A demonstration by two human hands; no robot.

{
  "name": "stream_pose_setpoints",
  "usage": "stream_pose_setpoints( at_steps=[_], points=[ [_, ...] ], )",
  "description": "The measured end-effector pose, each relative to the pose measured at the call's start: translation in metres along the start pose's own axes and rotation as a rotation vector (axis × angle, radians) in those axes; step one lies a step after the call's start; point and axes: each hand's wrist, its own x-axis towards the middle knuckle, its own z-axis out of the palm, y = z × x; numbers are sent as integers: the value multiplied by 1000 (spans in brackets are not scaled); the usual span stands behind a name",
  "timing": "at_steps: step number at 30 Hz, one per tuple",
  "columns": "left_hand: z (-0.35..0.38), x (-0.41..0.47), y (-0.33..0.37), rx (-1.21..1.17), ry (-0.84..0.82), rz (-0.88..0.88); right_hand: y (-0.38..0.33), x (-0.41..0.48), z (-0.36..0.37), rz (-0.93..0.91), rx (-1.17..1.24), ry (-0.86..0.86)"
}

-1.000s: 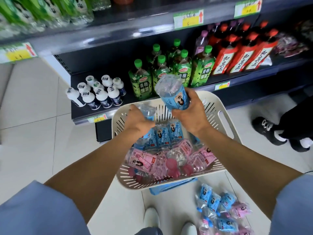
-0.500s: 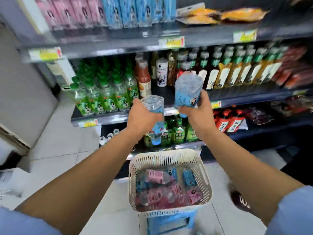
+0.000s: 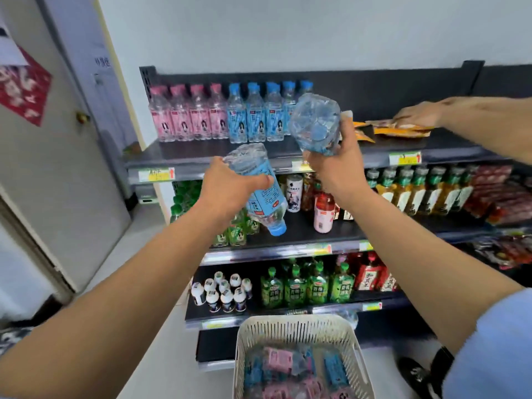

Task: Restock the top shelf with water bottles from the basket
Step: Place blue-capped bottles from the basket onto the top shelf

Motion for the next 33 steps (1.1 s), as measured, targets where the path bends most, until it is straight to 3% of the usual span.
stream_pose_setpoints(
  at_steps=[7,17,23,28,33],
  points=[
    [-29,38,-1,-68,-32,-54,4,44,33,110,119,90],
    [-41,80,-20,-15,-213,-38,13,97,58,460,221,207],
    [-33,76,-36,387,-395,30,10,121,52,735,438,88],
    [-16,68,-48,591,-465,48,16,133,40,881,113,-129],
    [-1,67,-48,612,-497,39,14,147,38,798,-305,-227]
  ],
)
